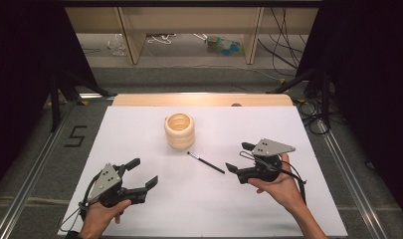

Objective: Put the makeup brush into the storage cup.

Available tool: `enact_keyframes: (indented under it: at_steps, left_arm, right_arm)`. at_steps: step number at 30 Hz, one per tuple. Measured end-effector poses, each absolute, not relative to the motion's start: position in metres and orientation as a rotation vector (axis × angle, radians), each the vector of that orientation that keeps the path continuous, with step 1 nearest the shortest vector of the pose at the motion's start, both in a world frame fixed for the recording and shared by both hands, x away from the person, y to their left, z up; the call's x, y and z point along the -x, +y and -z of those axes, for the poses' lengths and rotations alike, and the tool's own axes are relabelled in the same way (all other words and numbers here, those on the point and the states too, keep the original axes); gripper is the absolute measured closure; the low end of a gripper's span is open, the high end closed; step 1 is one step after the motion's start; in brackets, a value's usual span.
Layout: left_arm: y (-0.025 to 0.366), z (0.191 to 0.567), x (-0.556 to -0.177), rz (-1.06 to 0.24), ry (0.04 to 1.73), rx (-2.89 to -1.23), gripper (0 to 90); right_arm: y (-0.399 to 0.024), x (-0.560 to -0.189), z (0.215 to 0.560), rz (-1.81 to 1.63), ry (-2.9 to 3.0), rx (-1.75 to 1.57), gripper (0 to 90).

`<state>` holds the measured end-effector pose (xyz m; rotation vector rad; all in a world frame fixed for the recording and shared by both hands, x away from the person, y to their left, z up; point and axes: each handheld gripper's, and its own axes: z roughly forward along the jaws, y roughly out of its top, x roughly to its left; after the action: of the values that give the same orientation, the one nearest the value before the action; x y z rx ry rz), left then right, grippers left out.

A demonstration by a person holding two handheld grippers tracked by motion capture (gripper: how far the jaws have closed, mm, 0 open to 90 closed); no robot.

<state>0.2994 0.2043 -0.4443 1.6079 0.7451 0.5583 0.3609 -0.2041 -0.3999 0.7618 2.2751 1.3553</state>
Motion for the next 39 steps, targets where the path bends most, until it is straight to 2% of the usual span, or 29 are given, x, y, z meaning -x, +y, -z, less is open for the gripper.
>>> enact_keyframes:
  at_steps: [16, 39]
  left_arm:
    - [0.203, 0.445, -0.299, -0.545, 0.757, -1.601, 16.3]
    - [0.204, 0.443, -0.299, -0.552, 0.726, -1.613, 16.3]
  right_arm:
    - [-0.182, -0.382, 0.399, -1.208, 2.412, -0.749, 18.8]
    - [-0.159, -0.393, 0.406, -1.112, 2.507, -0.722, 21.3]
